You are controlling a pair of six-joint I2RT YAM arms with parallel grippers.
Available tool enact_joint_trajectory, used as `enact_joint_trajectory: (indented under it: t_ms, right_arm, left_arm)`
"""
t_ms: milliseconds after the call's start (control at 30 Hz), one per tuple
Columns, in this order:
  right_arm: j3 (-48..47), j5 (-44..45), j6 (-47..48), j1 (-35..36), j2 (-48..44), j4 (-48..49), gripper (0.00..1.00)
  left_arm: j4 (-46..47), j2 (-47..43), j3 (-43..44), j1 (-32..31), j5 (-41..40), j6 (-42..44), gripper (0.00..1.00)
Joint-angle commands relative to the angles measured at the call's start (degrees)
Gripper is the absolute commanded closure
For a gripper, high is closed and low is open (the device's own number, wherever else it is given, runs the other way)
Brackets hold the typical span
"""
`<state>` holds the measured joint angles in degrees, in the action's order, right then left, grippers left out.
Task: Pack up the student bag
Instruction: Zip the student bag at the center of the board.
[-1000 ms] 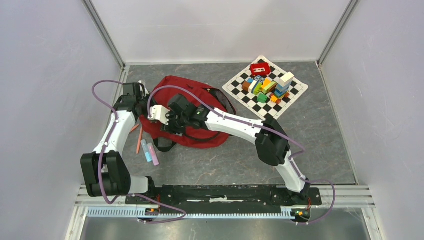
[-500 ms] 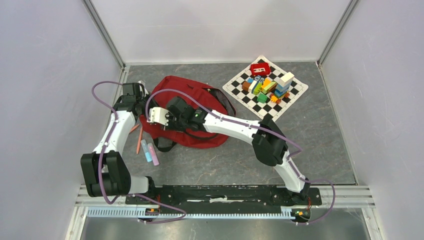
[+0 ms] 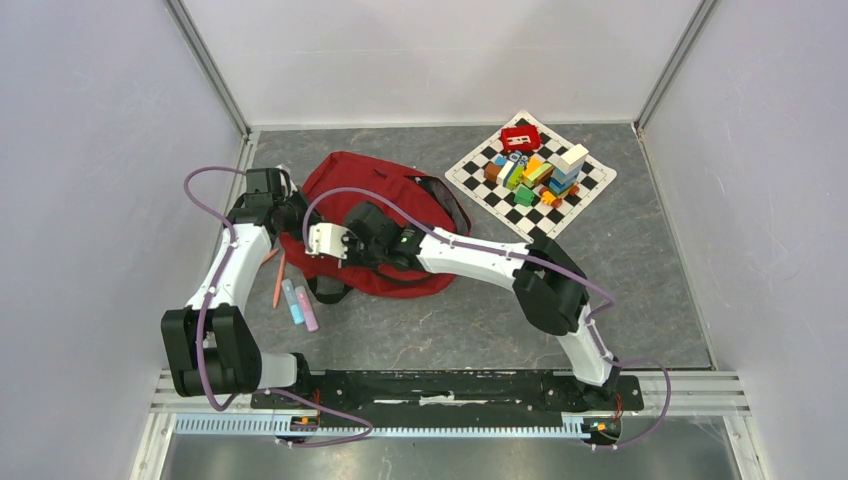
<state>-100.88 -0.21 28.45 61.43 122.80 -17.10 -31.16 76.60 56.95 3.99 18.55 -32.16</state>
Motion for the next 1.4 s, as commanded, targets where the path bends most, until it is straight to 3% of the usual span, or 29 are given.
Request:
enact_joint_trajectory:
  t_ms: [0,300,500,567,700,1067,1367]
  right_arm:
    - [6.04,-5.36,-1.91,-0.73,-7.66,-0.80,1.00]
    - [18.98,-9.38,-4.06,-0.70,-17.38,-2.90,1.00]
    - [16.86,-9.38,-2.07,-0.62,-20.15,-5.11,0.99]
    - [16.68,-9.16,-1.40,-0.76,-21.29,-4.77,0.84]
    - [16.54,-10.44,-1.50,-0.76,-22.04,-2.05,0.66]
    - [15.48,-19.12,1.84,-0.71,-18.97,7.74,0.54]
    - [6.76,-16.45,8.87,-0.66,-10.98,4.72,0.52]
  left_arm:
    - [1.49,-1.74,1.40,0.21,-0.47,-1.38,0.98]
    - [1.96,-0.57,3.00,0.27,-1.56,-0.62,0.98]
    - [1.65,-1.21,2.16,0.32,-0.32,0.02,0.98]
    - [1.09,-1.76,2.07,0.32,0.10,0.58,0.98]
    - [-0.84,-3.01,2.56,0.31,0.63,2.64,0.98]
    - [0.04,-5.08,1.02,0.30,6.80,3.20,0.98]
    - [-1.27,-5.72,0.88,0.32,7.77,4.46,0.98]
